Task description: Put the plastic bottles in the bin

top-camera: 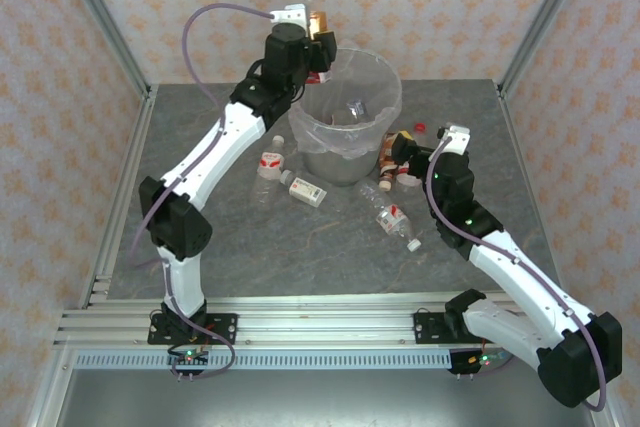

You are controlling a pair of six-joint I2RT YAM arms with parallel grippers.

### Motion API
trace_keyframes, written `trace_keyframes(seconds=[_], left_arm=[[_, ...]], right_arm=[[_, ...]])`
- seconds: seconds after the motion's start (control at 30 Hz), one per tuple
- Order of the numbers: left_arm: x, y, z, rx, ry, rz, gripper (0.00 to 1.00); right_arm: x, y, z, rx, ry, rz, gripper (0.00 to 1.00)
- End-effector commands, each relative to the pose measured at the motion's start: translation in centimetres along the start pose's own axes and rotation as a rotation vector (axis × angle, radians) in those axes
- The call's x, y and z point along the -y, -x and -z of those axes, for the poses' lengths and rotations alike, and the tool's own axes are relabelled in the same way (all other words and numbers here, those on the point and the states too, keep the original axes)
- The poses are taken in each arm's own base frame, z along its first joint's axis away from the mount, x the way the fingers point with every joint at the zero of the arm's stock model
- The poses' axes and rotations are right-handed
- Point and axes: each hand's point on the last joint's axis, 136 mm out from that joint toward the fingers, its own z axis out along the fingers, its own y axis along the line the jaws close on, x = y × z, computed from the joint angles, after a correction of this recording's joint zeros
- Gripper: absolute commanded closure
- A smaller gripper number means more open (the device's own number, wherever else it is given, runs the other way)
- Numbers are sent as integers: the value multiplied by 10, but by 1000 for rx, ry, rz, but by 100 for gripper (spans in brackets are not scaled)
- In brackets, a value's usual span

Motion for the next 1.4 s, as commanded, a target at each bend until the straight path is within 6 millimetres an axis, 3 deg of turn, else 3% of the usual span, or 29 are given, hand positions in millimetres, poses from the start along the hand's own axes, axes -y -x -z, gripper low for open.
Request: trace_keyframes(seconds=[0.0, 0.3, 0.63, 1.07, 1.23, 1.37], left_arm=[[1, -25, -5, -110, 45, -118, 46], [-10, -57, -23, -183, 118, -172, 46], [-43, -89, -32, -264, 291, -288, 45], [-69, -130, -42, -354, 424, -366, 41], [-66, -140, -41, -379, 422, -375, 34], [-66, -136, -38, -377, 426, -371, 26]], right_arm=[[7, -2, 0, -3, -38, 28, 1], [8, -1, -1, -15, -51, 59, 1], [7, -4, -3, -27, -51, 60, 1], [8, -9, -6, -44, -58, 62, 1], [8, -11, -7, -51, -61, 65, 1], [8, -13, -8, -57, -62, 67, 1]])
